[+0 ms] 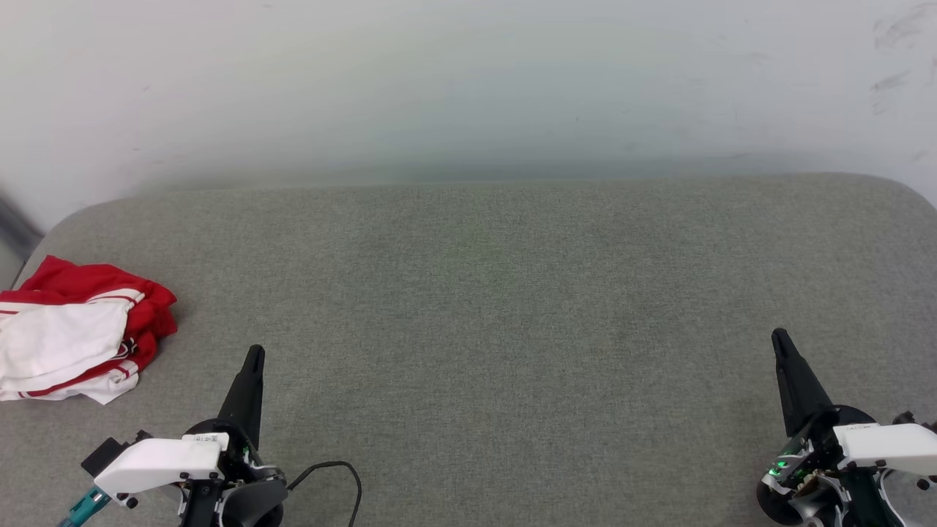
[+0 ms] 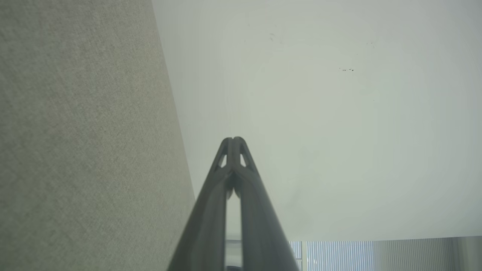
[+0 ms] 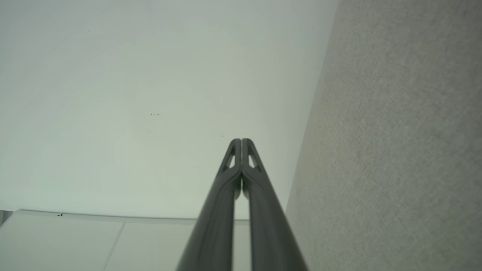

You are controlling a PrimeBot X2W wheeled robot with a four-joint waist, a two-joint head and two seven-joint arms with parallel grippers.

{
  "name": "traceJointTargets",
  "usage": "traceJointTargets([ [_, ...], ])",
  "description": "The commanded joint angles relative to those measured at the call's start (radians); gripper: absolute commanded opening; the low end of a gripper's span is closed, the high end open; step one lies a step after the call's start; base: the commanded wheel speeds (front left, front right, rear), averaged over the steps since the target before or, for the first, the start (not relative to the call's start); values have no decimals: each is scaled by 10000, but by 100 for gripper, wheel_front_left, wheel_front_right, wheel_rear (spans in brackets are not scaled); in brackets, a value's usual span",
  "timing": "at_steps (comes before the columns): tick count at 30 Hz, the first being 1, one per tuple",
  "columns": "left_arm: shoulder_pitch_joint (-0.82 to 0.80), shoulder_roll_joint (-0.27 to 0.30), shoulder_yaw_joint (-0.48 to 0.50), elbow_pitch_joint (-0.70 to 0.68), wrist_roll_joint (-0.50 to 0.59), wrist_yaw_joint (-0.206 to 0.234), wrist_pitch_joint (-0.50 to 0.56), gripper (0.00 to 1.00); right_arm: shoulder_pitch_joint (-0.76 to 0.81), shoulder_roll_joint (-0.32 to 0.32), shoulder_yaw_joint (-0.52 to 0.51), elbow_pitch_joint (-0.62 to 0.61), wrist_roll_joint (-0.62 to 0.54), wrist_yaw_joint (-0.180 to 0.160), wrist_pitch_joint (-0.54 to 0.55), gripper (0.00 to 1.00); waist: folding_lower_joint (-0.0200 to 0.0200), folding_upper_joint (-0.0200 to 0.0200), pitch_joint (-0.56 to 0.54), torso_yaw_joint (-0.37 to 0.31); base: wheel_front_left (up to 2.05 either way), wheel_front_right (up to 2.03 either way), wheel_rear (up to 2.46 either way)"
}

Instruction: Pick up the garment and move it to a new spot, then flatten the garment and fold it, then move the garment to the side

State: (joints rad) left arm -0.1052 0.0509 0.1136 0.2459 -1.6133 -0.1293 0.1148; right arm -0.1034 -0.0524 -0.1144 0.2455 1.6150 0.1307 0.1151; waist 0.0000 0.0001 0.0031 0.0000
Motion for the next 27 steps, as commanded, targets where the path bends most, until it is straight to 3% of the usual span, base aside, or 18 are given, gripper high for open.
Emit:
traceJointTargets([
  [1,-89,-8,23,4,14,-51,19,0,-118,39,2,6,-47,0,11,0,0,-1,0,0,0,0,0],
  [27,-89,-9,21,3,12,-51,17,0,-118,39,5,6,-45,0,11,0,0,-1,0,0,0,0,0],
])
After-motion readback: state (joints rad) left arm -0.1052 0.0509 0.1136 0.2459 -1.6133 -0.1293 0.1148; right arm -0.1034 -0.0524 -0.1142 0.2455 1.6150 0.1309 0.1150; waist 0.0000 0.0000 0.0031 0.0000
